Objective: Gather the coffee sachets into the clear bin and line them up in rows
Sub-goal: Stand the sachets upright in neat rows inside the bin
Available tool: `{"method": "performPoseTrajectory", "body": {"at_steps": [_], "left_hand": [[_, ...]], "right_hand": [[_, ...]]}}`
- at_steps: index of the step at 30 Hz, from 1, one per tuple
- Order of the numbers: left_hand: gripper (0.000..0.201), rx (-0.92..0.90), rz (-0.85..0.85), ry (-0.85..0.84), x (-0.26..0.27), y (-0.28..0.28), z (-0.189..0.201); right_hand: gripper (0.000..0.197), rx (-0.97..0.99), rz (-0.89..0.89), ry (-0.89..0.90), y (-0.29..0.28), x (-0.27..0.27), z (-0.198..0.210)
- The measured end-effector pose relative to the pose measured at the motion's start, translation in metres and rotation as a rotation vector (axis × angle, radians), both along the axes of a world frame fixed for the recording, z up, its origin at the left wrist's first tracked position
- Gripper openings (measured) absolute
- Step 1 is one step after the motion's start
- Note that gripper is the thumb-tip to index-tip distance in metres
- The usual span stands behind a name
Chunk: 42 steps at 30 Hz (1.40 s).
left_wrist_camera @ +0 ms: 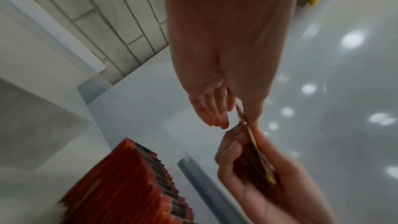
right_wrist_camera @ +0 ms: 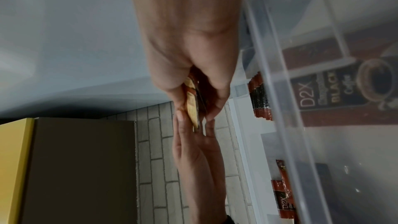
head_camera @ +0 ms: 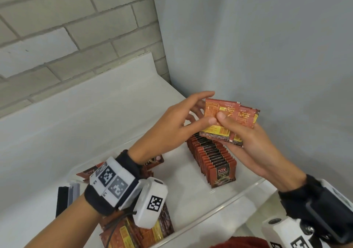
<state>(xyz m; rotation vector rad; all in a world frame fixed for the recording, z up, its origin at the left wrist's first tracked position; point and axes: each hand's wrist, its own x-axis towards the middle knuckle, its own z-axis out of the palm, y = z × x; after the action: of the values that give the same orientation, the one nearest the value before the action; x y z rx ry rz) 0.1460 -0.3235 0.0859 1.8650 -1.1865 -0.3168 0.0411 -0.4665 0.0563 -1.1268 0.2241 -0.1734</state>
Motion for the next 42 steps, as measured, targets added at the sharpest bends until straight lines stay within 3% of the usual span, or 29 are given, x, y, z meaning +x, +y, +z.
{"method": "performPoseTrajectory", "body": {"at_steps": [4,8,10,19,23,25,27,30,32,38,42], "left_hand": [[0.049,-0.133,-0.011,0.139,0.002,0.0,0.003],[0.022,-0.245,-0.033,0.142,0.008,0.006,0.006],[0.014,-0.277,-0.066,0.116,0.011,0.009,0.005],[0.01,-0.213,-0.091,0.05,0.011,0.014,-0.007],[0.026,-0.235,-0.038,0.109,0.008,0.012,-0.006],[0.024,-0.232,0.021,0.15,0.005,0.011,-0.003],[0.025,-0.224,0.055,0.246,0.002,0.012,0.0],[0.042,-0.179,0.045,0.365,-0.002,0.013,0.001],[0.047,-0.137,0.038,0.341,-0.004,0.012,0.0],[0.018,-0.102,-0.033,0.264,-0.002,0.014,-0.002],[0.021,0.126,-0.272,0.133,-0.003,0.015,-0.006]], "right_hand": [[0.047,0.058,0.06,-0.012,0.0,0.001,0.0],[0.082,0.127,0.12,0.009,0.002,0.005,-0.003],[0.086,0.162,0.154,0.03,0.001,0.006,-0.003],[0.032,0.159,0.133,0.075,-0.001,-0.001,0.005],[0.034,0.139,0.086,0.088,-0.001,0.0,0.003],[0.04,0.124,0.064,0.087,-0.001,0.001,0.002],[0.039,0.11,0.044,0.079,-0.002,0.0,0.002],[0.035,0.097,0.039,0.052,-0.001,0.0,0.003],[0.036,0.082,0.042,0.056,0.0,0.0,0.004],[0.022,0.144,-0.029,-0.037,0.001,0.001,0.004],[0.018,0.234,-0.209,-0.094,-0.006,0.006,0.001]]}}
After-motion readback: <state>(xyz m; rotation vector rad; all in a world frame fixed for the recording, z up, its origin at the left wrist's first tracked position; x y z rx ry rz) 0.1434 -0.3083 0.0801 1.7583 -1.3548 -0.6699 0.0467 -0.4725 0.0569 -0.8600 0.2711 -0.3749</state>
